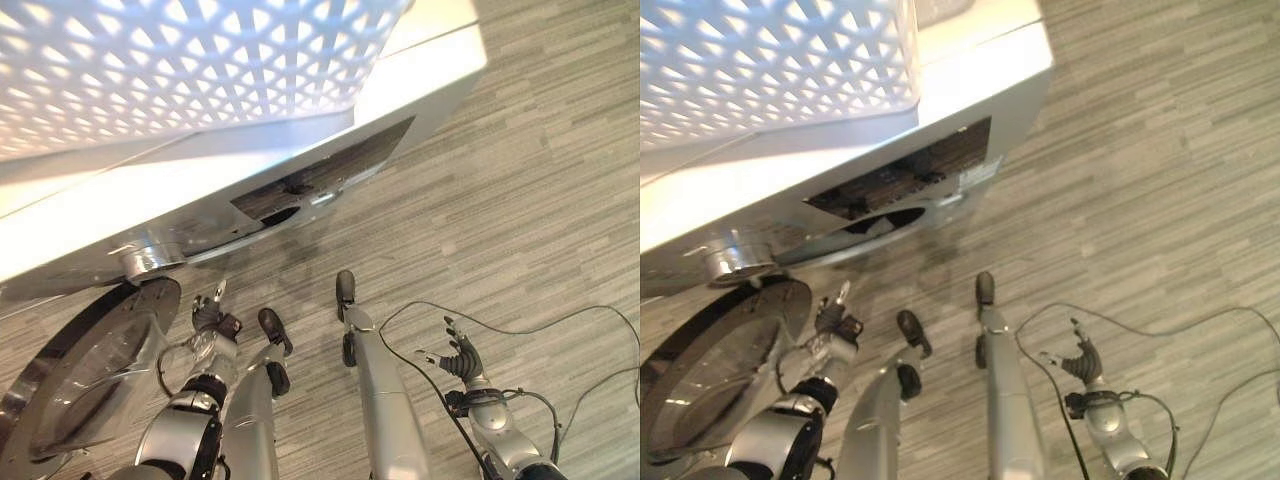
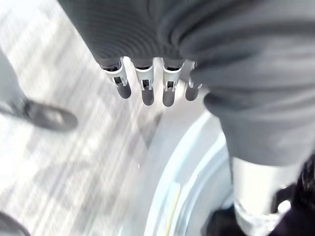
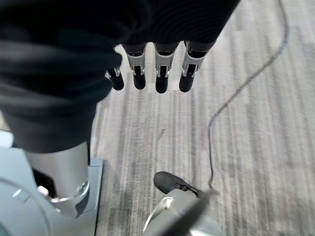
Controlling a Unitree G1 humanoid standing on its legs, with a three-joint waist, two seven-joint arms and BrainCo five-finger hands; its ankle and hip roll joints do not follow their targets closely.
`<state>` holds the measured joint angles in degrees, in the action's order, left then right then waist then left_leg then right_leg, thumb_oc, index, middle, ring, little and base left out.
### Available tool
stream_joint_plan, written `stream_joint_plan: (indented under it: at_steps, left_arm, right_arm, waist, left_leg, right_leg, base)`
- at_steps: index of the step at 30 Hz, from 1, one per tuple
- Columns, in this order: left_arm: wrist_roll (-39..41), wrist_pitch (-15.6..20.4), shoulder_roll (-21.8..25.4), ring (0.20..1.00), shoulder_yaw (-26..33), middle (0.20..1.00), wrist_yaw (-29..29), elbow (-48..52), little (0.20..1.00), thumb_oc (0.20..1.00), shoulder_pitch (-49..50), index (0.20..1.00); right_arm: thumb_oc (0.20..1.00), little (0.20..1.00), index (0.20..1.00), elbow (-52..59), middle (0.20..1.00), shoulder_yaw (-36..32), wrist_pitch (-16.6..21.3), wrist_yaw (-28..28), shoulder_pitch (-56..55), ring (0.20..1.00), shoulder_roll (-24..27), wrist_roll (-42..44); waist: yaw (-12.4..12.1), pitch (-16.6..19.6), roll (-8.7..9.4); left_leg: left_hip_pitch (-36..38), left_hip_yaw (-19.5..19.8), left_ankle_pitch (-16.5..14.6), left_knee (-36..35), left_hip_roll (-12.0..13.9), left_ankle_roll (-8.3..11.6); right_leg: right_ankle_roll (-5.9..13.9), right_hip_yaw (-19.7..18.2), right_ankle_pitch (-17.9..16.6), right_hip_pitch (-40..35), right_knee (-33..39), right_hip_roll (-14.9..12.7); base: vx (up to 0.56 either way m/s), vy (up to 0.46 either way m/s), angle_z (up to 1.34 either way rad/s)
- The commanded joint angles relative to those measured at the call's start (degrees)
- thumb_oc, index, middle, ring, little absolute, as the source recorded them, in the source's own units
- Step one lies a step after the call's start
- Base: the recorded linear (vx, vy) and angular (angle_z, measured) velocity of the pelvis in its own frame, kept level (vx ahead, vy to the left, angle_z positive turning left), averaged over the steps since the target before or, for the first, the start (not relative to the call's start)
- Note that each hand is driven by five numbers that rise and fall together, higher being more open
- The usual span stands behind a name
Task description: Grab the laundry basket,head to the washer,open it,put in the laundry and shut it.
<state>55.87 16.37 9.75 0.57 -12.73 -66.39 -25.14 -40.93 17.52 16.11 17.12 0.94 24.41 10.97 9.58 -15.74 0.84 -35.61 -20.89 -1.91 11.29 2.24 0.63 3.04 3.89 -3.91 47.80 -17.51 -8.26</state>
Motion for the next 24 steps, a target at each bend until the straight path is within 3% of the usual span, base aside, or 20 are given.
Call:
stream_joint_plan:
  at_steps: [1, 8, 12, 13, 18, 24]
  left_arm:
    - [-4.08, 0.35, 1.10, 1.000, 1.25, 1.000, 2.96, -0.10, 1.000, 1.000, -0.84, 1.000]
    - [-20.73, -2.33, 1.54, 1.000, -3.59, 1.000, 6.01, -4.65, 1.000, 1.000, 10.79, 1.000]
    - [-30.90, -4.07, 1.23, 1.000, -4.42, 1.000, 6.85, -8.45, 1.000, 1.000, 17.68, 1.000]
    - [-37.33, -4.23, 1.50, 1.000, -6.33, 1.000, 6.84, -9.06, 1.000, 1.000, 19.75, 1.000]
    - [-46.01, -4.66, 2.05, 1.000, -8.57, 1.000, 6.21, -9.68, 1.000, 1.000, 22.99, 1.000]
    - [-48.05, -5.31, 2.01, 1.000, -6.91, 1.000, 5.80, -11.09, 1.000, 1.000, 25.07, 1.000]
  right_arm:
    - [1.000, 1.000, 1.000, 0.50, 1.000, -2.31, 0.99, -2.30, 0.34, 1.000, 1.57, 6.18]
    - [1.000, 1.000, 1.000, -13.30, 1.000, -7.55, -0.66, -8.54, 0.24, 1.000, -2.74, 15.00]
    - [1.000, 1.000, 1.000, -22.54, 1.000, -10.35, -2.74, -12.06, -0.18, 1.000, -5.25, 17.01]
    - [1.000, 1.000, 1.000, -25.49, 1.000, -10.59, -3.35, -12.87, -0.10, 1.000, -5.69, 16.00]
    - [1.000, 1.000, 1.000, -28.82, 1.000, -11.75, -4.22, -13.15, -0.10, 1.000, -6.67, 15.16]
    - [1.000, 1.000, 1.000, -31.57, 1.000, -11.40, -5.46, -14.09, -0.55, 1.000, -7.44, 13.10]
  waist:
    - [1.69, -2.90, -1.48]
    - [-0.89, 1.05, -2.41]
    - [-2.53, 6.95, -3.20]
    - [-2.83, 9.25, -3.29]
    - [-3.71, 13.37, -2.82]
    - [-5.00, 15.26, -1.64]
  left_leg:
    - [1.93, 2.37, 3.09, -0.74, 1.68, 4.16]
    - [17.87, 2.61, 7.38, -9.18, -1.46, 3.82]
    - [26.96, 3.19, 9.50, -15.95, -1.33, 4.29]
    - [28.78, 3.52, 9.15, -16.29, -1.26, 4.74]
    - [32.78, 4.12, 7.60, -16.29, -1.30, 4.68]
    - [36.31, 4.24, 6.22, -16.29, -1.49, 3.89]
  right_leg:
    - [4.76, 1.62, -4.70, -6.29, 5.74, -0.17]
    - [4.75, 4.12, -5.78, -22.79, 10.94, -0.15]
    - [5.81, 6.31, -6.73, -32.21, 16.18, -0.75]
    - [6.33, 7.15, -7.63, -35.23, 18.56, -0.83]
    - [6.81, 8.01, -8.00, -40.97, 22.04, -0.78]
    - [6.91, 8.62, -6.85, -45.14, 21.94, -0.79]
  base:
    - [0.05, 0.050, -0.01]
    - [0.06, 0.040, 0.14]
    - [0.12, 0.032, 0.21]
    - [0.11, 0.028, 0.34]
    - [0.05, 0.011, 0.21]
    - [0.05, 0.004, 0.00]
